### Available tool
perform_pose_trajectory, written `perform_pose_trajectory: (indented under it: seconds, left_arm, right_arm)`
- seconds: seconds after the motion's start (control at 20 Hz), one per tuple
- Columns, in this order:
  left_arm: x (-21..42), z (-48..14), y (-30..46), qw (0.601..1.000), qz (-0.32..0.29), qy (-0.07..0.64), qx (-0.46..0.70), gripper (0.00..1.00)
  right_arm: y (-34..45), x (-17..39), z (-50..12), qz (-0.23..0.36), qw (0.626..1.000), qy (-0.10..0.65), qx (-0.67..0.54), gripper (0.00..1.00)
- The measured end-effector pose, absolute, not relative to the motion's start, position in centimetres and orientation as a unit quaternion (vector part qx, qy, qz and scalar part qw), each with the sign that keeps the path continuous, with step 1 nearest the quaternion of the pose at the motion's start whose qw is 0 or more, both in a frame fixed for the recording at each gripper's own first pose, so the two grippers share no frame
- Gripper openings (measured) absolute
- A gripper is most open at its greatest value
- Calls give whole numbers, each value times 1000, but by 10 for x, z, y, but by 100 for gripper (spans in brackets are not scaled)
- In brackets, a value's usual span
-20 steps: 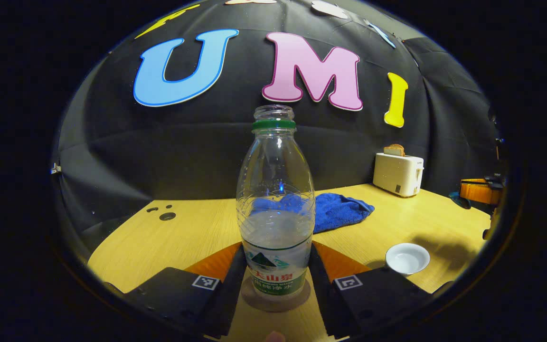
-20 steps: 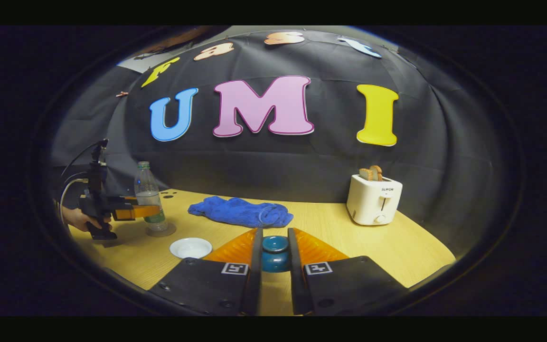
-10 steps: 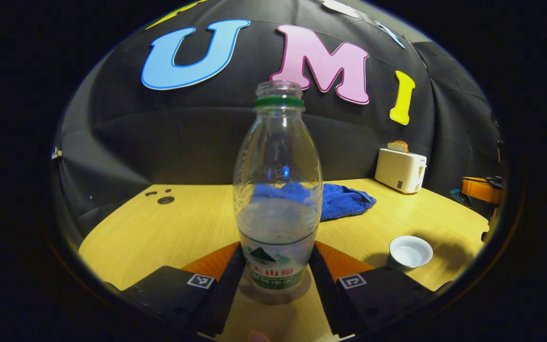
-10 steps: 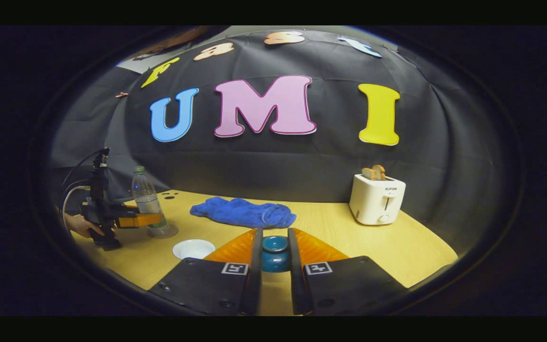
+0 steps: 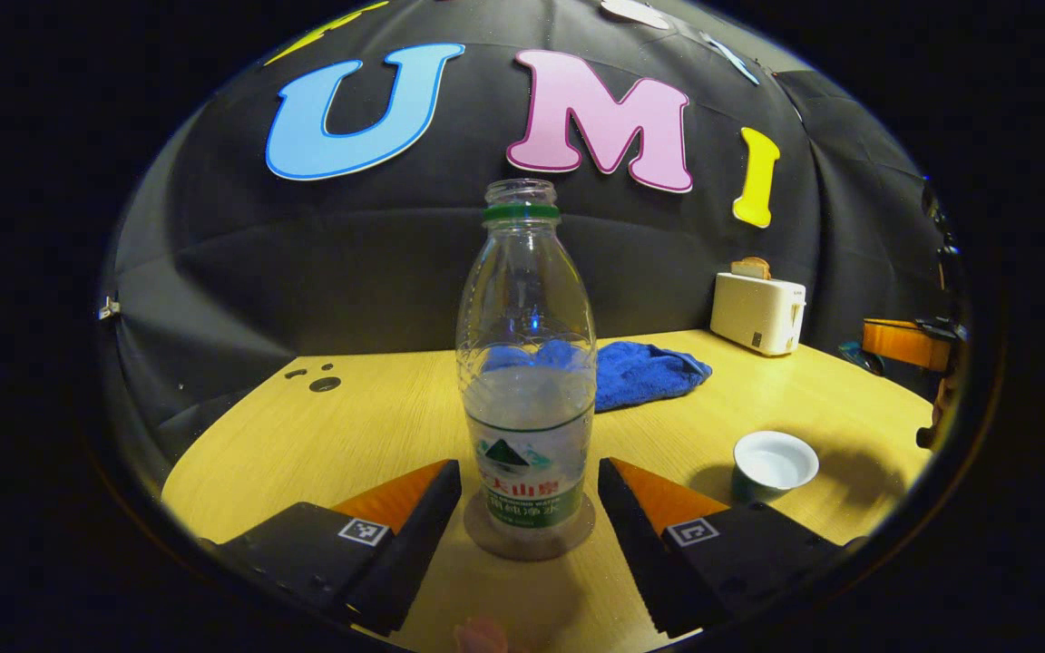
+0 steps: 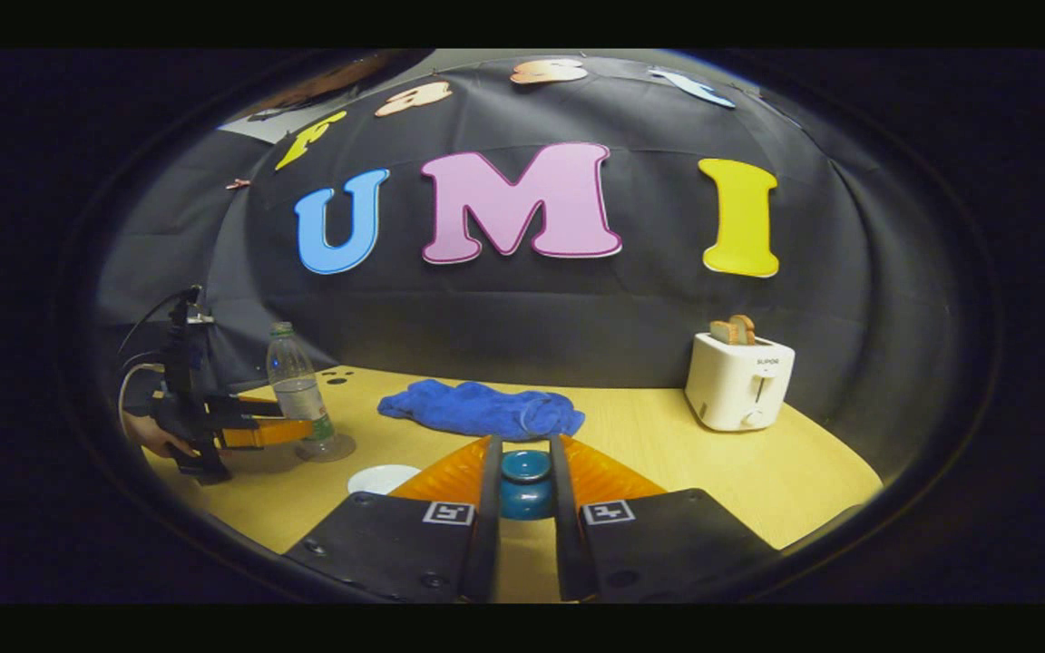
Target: Open the teacup lid with one hand, grasp the water bottle and pour water into the teacup with the other hand; after pouring, place the water bottle on the coaster and then close the teacup lid.
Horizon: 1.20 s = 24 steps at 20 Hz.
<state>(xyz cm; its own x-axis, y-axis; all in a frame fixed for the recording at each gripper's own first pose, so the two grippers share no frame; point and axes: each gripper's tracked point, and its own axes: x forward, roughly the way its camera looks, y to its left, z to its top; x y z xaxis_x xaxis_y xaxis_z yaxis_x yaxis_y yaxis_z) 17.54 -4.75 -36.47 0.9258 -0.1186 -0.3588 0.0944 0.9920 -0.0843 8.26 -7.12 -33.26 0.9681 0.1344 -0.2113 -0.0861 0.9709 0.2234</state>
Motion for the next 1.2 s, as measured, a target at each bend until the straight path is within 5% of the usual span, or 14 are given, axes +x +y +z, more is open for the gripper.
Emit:
perform_pose_trajectory:
  seconds: [0.6, 1.2]
  left_arm:
    - [80, -354, -30, 976, -7, 212, -50, 95]
    - [70, -338, -46, 976, -7, 202, -77, 95]
  right_arm:
    - [25, 96, -343, 150, 972, 127, 125, 28]
    - [61, 104, -391, 174, 962, 167, 129, 28]
